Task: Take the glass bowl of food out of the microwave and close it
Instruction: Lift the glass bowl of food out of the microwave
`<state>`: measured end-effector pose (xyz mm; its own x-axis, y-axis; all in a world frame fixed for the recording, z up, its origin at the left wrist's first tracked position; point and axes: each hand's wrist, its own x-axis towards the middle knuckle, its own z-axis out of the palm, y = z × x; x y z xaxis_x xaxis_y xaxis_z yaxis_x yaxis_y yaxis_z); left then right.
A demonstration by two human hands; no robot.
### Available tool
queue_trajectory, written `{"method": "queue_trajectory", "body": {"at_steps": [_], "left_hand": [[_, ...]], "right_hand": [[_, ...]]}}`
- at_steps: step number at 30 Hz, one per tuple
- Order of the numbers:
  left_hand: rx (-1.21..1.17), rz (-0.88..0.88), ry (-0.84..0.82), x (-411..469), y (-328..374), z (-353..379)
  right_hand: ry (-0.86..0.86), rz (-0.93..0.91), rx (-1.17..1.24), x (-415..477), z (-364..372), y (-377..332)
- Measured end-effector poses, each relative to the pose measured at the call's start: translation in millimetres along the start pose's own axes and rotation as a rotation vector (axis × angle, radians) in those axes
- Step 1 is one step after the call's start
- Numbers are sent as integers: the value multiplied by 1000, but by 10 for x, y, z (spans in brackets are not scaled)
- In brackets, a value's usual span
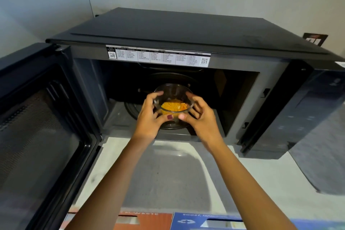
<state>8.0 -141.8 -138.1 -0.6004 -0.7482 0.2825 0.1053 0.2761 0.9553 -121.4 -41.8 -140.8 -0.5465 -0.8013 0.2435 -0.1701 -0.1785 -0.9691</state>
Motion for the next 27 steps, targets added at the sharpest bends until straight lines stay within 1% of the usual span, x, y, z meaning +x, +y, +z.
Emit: {"method": "queue_trajectory", "body": {"at_steps": [8,14,21,27], "left_hand": [[-74,-18,-74,-590,245,166],[-2,-10,-106,-994,407,447],[-50,2,-160,-1336,510,992],[-81,48,-268,-1429,587,1583]], "right_hand": [[60,1,4,-677,-172,-146],[117,-12,-42,-1204,-445,-321],[218,0,-125,-1716,-958,-438],[348,16,-103,-2028,-1489,-480]]}}
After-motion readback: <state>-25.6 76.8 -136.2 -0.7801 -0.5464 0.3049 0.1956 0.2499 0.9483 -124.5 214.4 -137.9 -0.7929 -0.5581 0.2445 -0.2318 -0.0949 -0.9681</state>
